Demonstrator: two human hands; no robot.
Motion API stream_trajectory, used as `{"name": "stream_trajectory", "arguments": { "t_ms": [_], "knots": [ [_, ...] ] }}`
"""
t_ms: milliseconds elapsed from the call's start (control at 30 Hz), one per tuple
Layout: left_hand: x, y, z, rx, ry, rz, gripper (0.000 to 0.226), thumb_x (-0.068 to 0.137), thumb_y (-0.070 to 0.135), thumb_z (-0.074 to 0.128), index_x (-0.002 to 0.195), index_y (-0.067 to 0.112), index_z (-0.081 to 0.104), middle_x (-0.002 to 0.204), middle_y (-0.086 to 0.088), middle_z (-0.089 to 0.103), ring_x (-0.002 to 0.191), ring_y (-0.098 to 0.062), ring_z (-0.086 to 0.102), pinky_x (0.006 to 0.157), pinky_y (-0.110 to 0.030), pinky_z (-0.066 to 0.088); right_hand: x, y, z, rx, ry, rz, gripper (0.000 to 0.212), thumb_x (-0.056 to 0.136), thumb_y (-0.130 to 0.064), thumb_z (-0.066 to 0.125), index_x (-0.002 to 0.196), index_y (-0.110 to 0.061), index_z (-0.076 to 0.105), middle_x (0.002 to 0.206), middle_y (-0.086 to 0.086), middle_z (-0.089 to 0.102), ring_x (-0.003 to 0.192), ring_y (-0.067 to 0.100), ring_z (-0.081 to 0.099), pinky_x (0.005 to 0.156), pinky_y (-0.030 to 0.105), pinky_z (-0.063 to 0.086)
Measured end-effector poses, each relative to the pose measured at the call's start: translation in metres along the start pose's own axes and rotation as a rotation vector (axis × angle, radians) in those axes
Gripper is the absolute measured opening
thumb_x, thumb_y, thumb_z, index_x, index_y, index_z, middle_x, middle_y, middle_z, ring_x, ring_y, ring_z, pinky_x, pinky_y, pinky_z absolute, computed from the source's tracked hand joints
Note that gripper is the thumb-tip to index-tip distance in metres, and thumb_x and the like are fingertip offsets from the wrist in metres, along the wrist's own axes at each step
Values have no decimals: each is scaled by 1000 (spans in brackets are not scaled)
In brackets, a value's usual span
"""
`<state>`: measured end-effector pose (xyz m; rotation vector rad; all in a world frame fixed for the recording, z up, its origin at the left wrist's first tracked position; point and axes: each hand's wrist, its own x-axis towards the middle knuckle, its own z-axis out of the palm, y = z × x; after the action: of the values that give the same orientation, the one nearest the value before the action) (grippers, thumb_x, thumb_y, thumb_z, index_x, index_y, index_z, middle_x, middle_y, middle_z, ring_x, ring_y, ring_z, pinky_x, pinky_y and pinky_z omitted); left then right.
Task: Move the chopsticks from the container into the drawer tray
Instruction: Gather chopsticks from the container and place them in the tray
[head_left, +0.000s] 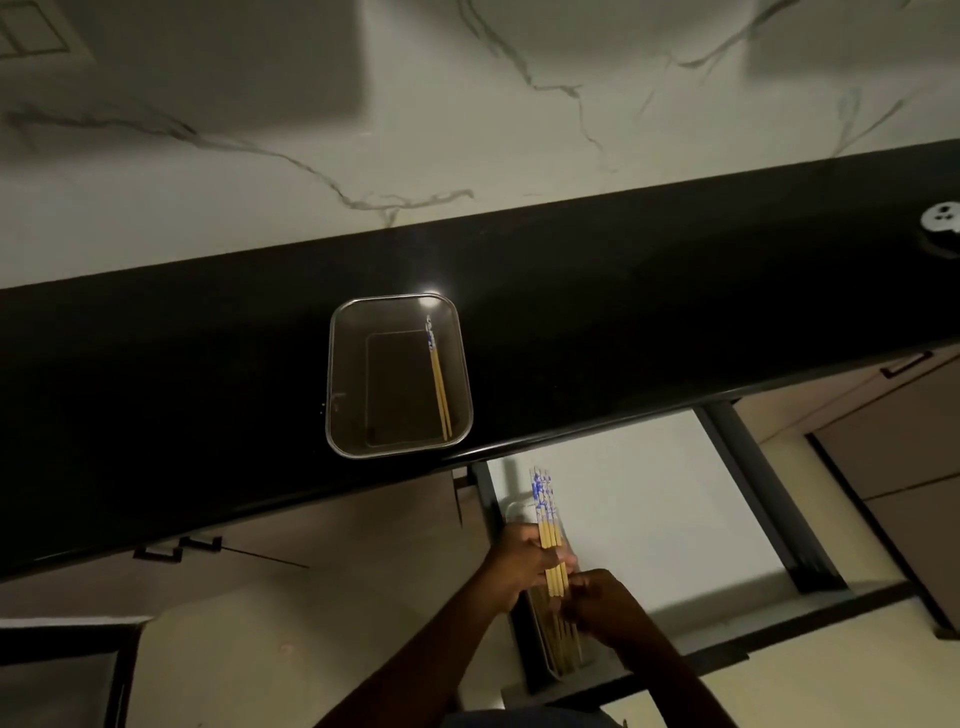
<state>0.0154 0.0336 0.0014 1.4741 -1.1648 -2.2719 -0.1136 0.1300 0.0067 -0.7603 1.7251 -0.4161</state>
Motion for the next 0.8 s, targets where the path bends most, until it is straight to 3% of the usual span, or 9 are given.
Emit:
{"name": "stream_trajectory", "arguments": {
  "t_ms": [167, 233, 333, 433, 500, 567, 667, 733, 800],
  "knots": [
    [10, -22, 14, 153, 60, -66, 11, 89, 5, 72, 99, 1, 69, 99, -20, 73, 94, -30, 74, 85, -42, 63, 14, 28, -1, -156, 37, 139, 12, 82, -13, 74, 80, -2, 78, 72, 15, 74, 55, 11, 64, 56, 21, 50],
    [12, -27, 13, 162, 78, -79, 9, 89, 2, 72, 91, 3, 63, 87, -14, 67, 80, -26, 71, 77, -38, 64, 23, 33, -4, -203, 64, 163, 17, 79, -12, 75, 83, 4, 76, 71, 13, 68, 62, 16, 61, 61, 28, 48],
    [13, -30, 8, 274, 137, -30, 14, 88, 1, 69, 82, 11, 63, 93, -18, 71, 87, -33, 73, 80, -41, 64, 34, 27, -6, -252, 35, 221, 3, 86, -11, 68, 89, -11, 69, 86, 8, 64, 75, 20, 61, 71, 32, 54],
    [13, -32, -2, 591, 250, 105, 6, 89, 12, 66, 84, 9, 68, 96, -19, 74, 89, -31, 71, 83, -34, 58, 46, 22, -2, -349, 33, 202, 30, 84, -6, 67, 59, -13, 53, 74, 13, 62, 67, 21, 64, 63, 27, 54],
    [14, -36, -9, 858, 252, 257, 15, 97, 15, 54, 93, 5, 64, 95, -19, 71, 85, -31, 67, 77, -34, 52, 53, 23, 5, -366, 21, 243, 38, 85, -6, 66, 55, -16, 45, 71, 12, 69, 69, 16, 70, 66, 25, 55],
    [14, -39, -12, 1112, 171, 412, 23, 101, 13, 44, 110, 2, 62, 110, -20, 67, 97, -36, 66, 82, -40, 54, 56, 24, 12, -353, 53, 276, 11, 84, -5, 68, 75, -9, 63, 83, 11, 75, 80, 17, 73, 87, 37, 59],
    [22, -47, -15, 1506, 36, 689, 40, 98, 9, 42, 130, -4, 60, 138, -25, 59, 130, -41, 56, 103, -45, 53, 62, 29, 24, -388, 52, 252, 39, 90, -13, 67, 128, -1, 61, 132, 16, 64, 122, 25, 63, 103, 32, 50],
    [26, -51, -15, 1673, -122, 584, 47, 102, 15, 40, 147, 1, 43, 162, -22, 31, 154, -41, 21, 122, -50, 30, 60, 33, 33, -385, 57, 212, 48, 96, -25, 63, 137, -3, 53, 140, 13, 58, 128, 24, 57, 104, 28, 45],
    [34, -56, -15, 1777, -200, 502, 52, 104, 19, 42, 153, 6, 33, 168, -17, 17, 157, -37, 4, 127, -51, 13, 61, 38, 40, -382, 71, 203, 47, 98, -31, 60, 135, -3, 55, 137, 13, 59, 126, 24, 58, 98, 26, 45]
  ]
}}
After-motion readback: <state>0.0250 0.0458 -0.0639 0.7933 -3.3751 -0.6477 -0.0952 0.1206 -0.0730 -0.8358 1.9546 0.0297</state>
